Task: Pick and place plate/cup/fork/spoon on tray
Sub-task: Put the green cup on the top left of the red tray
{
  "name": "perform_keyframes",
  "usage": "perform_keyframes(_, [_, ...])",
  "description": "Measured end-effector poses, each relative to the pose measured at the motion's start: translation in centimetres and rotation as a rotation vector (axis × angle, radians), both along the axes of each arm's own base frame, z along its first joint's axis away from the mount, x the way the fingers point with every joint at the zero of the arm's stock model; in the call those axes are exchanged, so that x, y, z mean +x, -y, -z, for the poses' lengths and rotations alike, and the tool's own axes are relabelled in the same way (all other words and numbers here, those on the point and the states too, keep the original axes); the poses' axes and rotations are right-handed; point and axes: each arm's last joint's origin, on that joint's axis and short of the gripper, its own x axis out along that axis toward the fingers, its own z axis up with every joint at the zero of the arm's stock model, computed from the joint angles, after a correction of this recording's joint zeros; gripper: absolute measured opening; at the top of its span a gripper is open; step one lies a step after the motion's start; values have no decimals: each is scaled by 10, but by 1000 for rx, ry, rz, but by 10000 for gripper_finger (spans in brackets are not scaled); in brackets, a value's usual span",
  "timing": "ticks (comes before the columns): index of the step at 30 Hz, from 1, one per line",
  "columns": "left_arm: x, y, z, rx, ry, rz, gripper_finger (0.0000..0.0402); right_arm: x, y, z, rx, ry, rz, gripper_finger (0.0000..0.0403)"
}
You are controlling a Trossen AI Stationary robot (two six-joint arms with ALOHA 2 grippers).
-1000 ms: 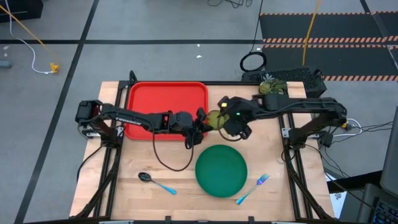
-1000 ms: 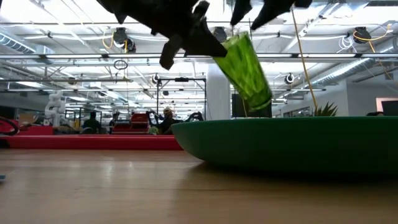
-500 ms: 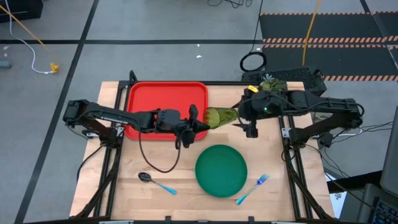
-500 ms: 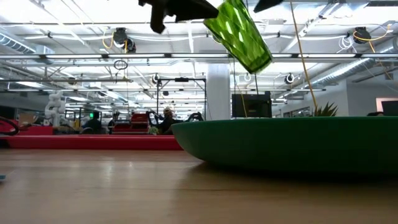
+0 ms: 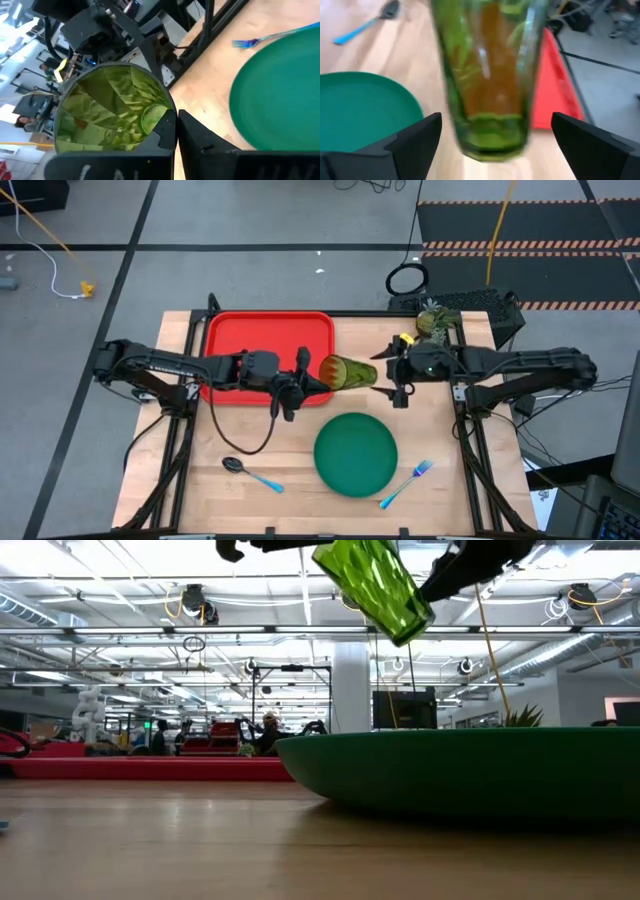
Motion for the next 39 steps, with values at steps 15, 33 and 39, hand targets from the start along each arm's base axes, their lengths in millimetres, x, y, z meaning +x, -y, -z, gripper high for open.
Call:
perform_keyframes(15, [1, 3, -3, -14, 39, 105, 4, 12, 4, 30, 64, 72, -115, 373])
perform_keyframes(33, [1, 1, -2, -20, 18, 98, 5, 19, 5, 34, 21, 69, -136, 295])
perform_keyframes(39, [1, 0, -2, -31, 28, 65, 18, 19, 5, 34, 22, 70, -130, 302])
